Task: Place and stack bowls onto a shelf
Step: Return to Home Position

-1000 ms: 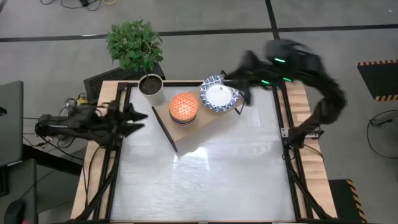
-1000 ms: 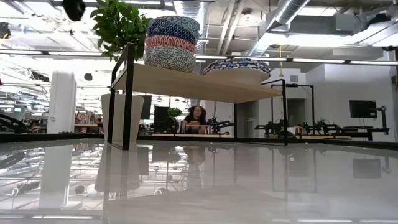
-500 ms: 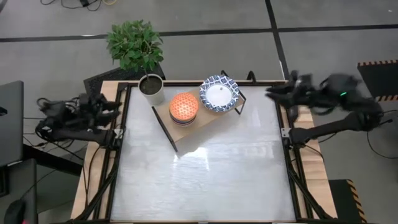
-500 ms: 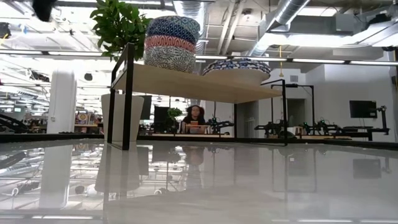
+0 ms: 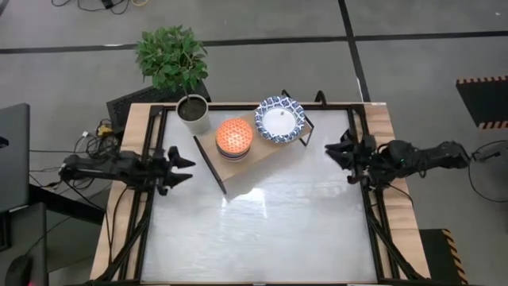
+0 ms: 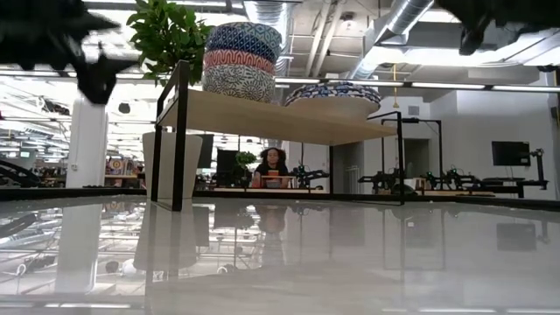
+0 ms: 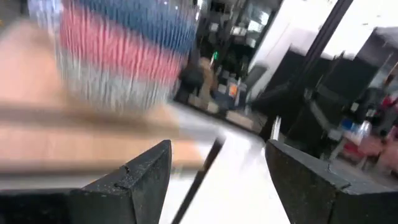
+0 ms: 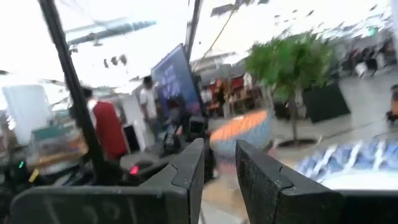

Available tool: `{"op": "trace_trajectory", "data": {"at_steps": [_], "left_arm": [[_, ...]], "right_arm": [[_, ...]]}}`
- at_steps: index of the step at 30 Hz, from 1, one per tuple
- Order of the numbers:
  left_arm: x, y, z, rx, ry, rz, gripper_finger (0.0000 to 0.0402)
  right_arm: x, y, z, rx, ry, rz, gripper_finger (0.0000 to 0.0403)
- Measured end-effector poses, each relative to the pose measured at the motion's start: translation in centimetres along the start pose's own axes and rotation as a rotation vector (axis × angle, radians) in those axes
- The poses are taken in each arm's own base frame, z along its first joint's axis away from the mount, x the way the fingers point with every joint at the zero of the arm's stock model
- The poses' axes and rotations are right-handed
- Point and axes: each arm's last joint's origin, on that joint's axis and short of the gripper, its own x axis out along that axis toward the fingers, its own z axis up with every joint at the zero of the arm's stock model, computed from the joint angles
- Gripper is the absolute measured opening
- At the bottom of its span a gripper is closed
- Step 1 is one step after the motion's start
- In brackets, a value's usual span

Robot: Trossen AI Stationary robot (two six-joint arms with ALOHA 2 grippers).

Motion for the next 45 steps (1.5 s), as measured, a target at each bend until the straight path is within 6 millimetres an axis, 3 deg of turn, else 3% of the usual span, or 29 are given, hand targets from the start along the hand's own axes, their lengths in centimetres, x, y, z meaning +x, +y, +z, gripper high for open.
{"op": "trace_trajectory", "data": {"at_steps": [2,6,14,25,45], "left_arm": [[0.2,0.5,-1.4,-0.001,0.039,0.009,0.0246],[0.4,1.0,-2.9,-0.006,0.059,0.011,0.0246],[0.4,0.7,-3.3,0.074,0.081,-0.006,0.0246],[0.4,0.5,-3.4,0.021,0.088,-0.018,0.0246],[0.4,0.5,-3.4,-0.017,0.09,-0.017,0.0246]], "right_arm": [[-0.3,-0.3,-1.9,-0.009,0.048,0.008,0.0118],[-0.9,-0.6,-3.8,0.0,0.043,0.003,0.0118],[-1.9,-1.6,-7.1,-0.014,0.064,-0.009,0.0118],[-2.0,-2.0,-7.7,-0.091,0.103,-0.115,0.0118],[-3.1,-2.9,-11.0,-0.208,0.455,-0.153,0.0118]]}}
